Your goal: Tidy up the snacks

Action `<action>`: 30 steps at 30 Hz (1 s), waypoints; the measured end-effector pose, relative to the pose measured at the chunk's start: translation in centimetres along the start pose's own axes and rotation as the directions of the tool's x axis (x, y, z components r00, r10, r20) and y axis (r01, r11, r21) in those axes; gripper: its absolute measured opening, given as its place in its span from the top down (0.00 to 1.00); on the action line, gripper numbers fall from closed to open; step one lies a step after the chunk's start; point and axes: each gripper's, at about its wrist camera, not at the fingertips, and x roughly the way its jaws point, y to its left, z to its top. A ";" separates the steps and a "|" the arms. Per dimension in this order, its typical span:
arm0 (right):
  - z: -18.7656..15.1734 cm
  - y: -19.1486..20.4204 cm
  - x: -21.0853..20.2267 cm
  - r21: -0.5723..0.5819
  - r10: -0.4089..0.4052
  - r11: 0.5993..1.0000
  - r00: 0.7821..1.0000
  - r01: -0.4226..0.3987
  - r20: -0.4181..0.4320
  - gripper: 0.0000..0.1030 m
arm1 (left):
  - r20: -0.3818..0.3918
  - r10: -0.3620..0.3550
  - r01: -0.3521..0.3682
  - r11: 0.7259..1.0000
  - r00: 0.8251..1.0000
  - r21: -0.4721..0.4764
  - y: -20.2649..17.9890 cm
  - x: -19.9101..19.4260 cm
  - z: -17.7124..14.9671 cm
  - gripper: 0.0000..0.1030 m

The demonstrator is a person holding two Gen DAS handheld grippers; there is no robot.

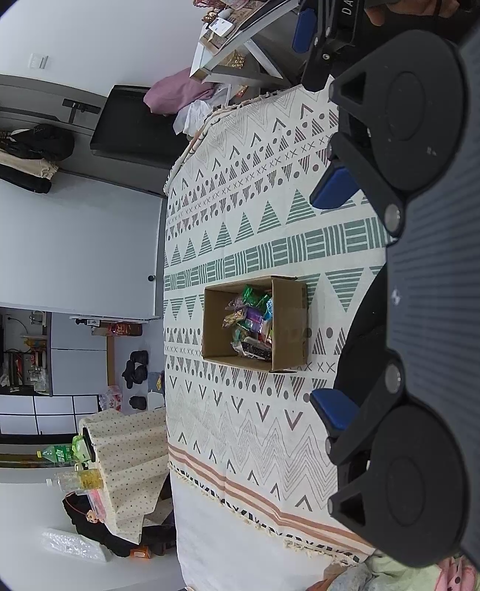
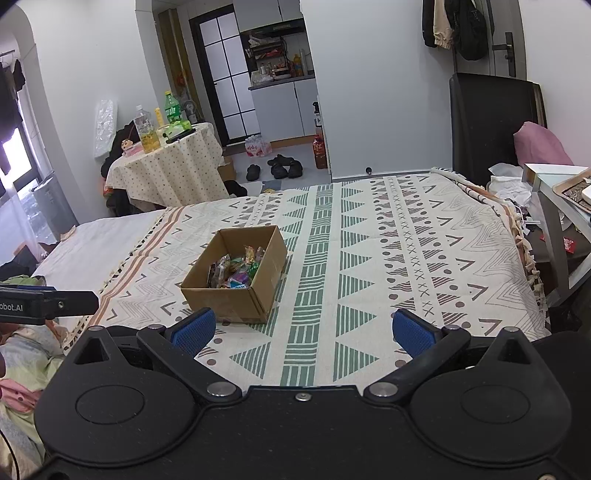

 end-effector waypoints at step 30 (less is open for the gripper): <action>-0.4 0.0 0.1 -0.007 -0.006 1.000 1.000 0.006 -0.012 0.00 | -0.006 -0.001 0.001 1.000 1.000 0.001 -0.1 0.3 -0.2 0.00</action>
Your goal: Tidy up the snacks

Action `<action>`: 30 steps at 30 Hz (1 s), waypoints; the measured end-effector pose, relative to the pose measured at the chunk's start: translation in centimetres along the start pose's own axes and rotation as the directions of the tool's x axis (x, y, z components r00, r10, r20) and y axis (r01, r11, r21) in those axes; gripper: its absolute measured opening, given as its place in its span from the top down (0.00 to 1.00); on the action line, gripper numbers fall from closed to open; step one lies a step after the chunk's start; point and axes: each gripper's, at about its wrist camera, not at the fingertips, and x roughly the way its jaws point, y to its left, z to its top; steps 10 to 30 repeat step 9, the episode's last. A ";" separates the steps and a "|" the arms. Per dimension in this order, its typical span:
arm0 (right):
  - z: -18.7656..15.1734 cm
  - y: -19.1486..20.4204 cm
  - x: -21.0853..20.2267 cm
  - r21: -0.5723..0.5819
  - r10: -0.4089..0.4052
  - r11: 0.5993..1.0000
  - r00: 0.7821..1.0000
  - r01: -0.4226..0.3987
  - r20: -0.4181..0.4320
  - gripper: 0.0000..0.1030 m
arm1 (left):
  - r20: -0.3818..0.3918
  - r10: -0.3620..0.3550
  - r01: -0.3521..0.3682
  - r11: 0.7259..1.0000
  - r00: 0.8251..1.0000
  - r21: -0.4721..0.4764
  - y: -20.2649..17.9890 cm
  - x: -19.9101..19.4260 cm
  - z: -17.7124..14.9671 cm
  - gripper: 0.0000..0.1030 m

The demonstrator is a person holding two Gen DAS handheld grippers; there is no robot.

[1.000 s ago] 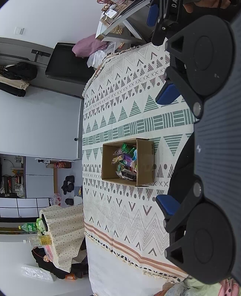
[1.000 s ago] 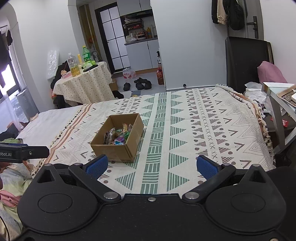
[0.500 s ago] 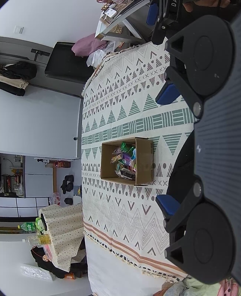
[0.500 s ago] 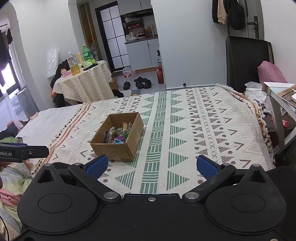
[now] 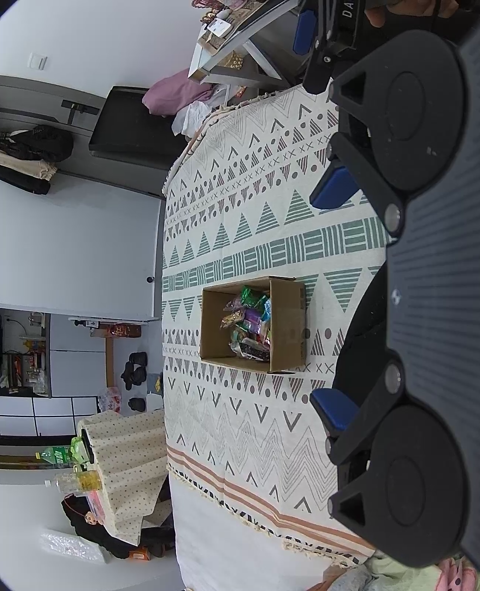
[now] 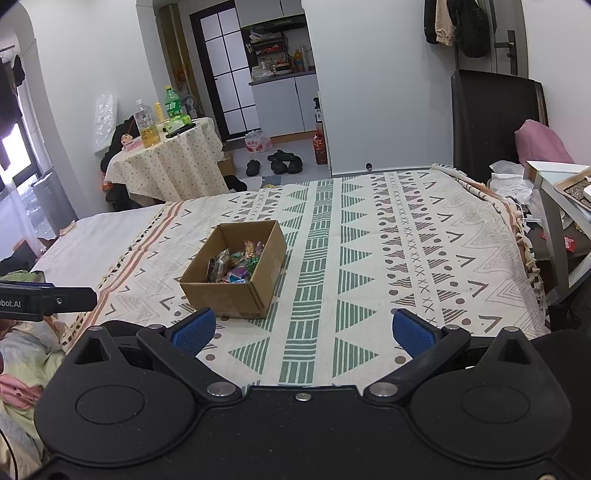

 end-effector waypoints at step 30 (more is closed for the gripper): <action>0.0 0.2 0.2 -0.003 -0.001 1.000 1.000 0.001 -0.004 0.00 | 0.001 0.001 0.000 1.000 1.000 -0.018 0.7 0.5 -0.1 0.00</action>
